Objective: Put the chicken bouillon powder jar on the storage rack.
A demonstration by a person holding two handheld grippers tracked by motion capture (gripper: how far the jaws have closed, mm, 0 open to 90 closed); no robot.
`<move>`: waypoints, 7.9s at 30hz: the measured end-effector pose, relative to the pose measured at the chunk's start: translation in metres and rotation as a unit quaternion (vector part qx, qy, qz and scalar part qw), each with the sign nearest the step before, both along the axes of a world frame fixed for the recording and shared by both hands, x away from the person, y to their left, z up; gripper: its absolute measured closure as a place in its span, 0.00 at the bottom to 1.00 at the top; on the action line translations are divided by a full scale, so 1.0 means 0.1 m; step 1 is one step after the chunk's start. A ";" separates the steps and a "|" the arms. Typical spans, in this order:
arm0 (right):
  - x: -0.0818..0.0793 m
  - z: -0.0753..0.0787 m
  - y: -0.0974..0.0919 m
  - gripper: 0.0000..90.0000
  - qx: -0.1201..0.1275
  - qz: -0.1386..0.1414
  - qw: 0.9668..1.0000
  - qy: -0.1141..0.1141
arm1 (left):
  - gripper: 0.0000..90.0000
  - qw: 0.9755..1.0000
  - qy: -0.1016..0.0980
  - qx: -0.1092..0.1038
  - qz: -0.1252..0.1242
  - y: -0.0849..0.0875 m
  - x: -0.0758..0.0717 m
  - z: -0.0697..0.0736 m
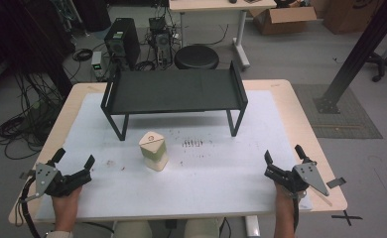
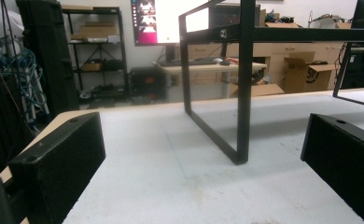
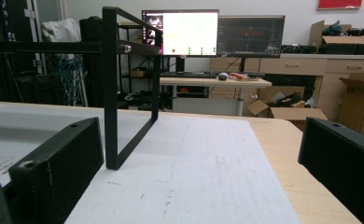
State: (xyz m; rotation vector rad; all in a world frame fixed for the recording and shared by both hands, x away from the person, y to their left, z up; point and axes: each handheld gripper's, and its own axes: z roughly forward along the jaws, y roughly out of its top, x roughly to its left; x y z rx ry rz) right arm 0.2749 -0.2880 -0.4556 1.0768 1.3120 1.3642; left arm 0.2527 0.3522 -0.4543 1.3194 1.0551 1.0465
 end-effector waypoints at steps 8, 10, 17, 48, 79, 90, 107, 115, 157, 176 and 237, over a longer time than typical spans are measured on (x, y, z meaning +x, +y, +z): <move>0.02 0.00 0.01 0.00 -0.004 0.001 1.000 0.008 | 0.00 1.000 0.001 0.000 0.000 0.00 0.00 0.00; 0.02 0.00 0.01 0.00 -0.004 0.002 1.000 0.008 | 0.00 1.000 0.001 0.000 0.001 0.00 0.00 0.00; 0.02 0.01 0.00 0.00 -0.003 0.001 1.000 0.009 | 0.00 1.000 0.004 0.000 0.001 0.00 0.01 0.00; 0.03 0.01 0.01 0.00 -0.005 0.002 1.000 0.013 | 0.00 0.997 0.002 -0.028 -0.072 -0.64 -0.07 0.58; 0.03 0.01 0.01 0.00 -0.006 0.002 1.000 0.013 | 0.00 0.992 0.065 -0.001 -0.110 -1.57 0.06 0.33; 0.03 0.01 0.01 0.00 -0.006 0.002 1.000 0.013 | 0.00 0.991 0.084 0.018 -0.104 -1.70 0.13 0.27; 0.03 0.01 0.01 0.00 -0.005 0.002 1.000 0.013 | 0.00 0.984 0.137 0.039 -0.106 -1.89 0.33 0.19; 0.03 0.01 0.01 0.00 -0.005 0.003 1.000 0.011 | 0.02 0.983 0.147 0.047 -0.100 -1.92 0.37 0.16; 0.02 0.00 0.00 0.00 -0.002 0.006 1.000 0.007 | 0.33 0.980 0.159 0.058 -0.109 -1.93 0.45 0.10; 0.02 0.00 0.01 0.00 -0.004 0.007 1.000 0.008 | 0.33 0.987 0.113 0.016 -0.116 -1.73 0.41 0.36; 0.02 0.00 0.00 0.00 -0.002 0.008 1.000 0.008 | 0.33 0.990 0.004 -0.015 -0.138 -1.80 1.13 1.88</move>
